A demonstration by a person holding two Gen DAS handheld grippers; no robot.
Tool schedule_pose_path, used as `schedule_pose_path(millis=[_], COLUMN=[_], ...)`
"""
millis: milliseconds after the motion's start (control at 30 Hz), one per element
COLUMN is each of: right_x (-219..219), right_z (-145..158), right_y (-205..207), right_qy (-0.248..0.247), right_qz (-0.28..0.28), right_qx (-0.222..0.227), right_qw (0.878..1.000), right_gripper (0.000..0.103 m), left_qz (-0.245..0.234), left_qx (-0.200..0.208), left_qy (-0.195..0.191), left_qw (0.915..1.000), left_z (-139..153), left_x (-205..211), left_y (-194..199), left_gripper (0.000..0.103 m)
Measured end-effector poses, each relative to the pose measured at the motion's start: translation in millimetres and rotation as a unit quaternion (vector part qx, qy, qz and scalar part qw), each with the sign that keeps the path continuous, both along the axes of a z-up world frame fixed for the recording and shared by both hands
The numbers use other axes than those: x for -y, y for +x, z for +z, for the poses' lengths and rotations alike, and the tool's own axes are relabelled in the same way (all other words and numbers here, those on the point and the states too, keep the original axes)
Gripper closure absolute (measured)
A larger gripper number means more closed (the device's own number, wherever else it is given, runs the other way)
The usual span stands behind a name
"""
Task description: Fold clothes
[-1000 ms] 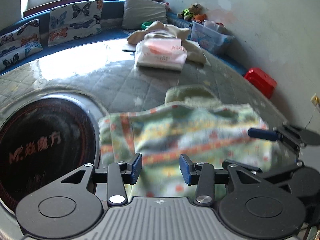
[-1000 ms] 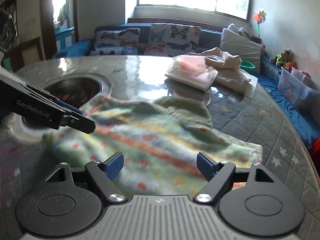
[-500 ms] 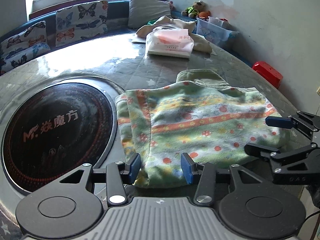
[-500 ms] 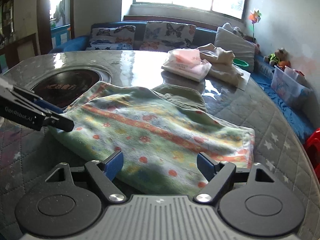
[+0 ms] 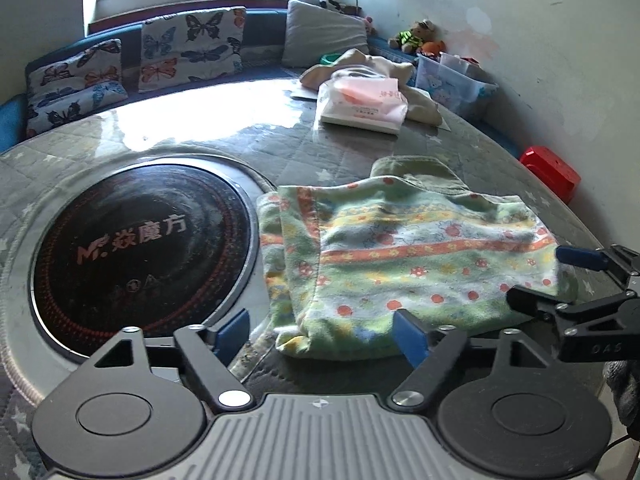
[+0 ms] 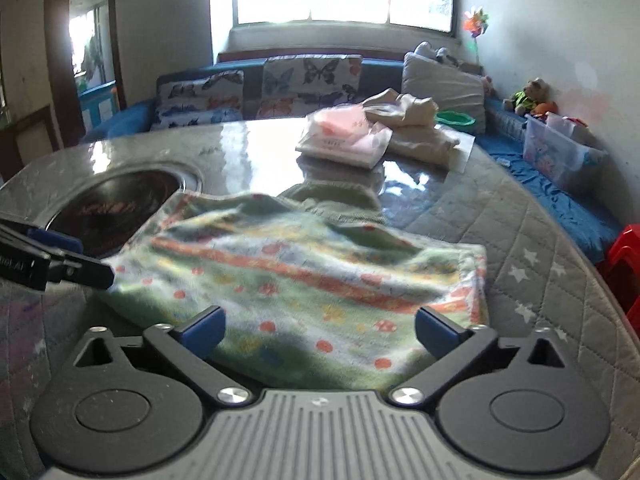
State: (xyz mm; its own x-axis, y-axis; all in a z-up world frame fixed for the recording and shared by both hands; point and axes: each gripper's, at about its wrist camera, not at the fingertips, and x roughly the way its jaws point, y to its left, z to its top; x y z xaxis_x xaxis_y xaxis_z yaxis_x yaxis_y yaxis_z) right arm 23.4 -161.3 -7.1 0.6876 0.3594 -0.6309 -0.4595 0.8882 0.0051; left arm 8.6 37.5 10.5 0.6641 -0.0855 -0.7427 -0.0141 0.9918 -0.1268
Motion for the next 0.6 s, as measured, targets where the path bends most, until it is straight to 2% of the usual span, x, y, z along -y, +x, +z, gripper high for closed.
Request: schedule_pose_path(millis=[200, 600], right_x=[0, -14], right_z=[6, 8], right_y=[-4, -21], right_qy=[0.017, 0.016], right_qz=[-0.006, -0.007], right_qx=[0.001, 0.004], right_qw=[1.000, 1.000], right_gripper=[0.000, 0.000], left_qz=[0.005, 0.026], left_qx=[0.007, 0.012], left_qy=[0.005, 0.003], left_qw=[0.9999, 0.9996], left_z=[3, 0], left_x=[0, -10], left_y=[-9, -34], left_gripper=[0.008, 0.005])
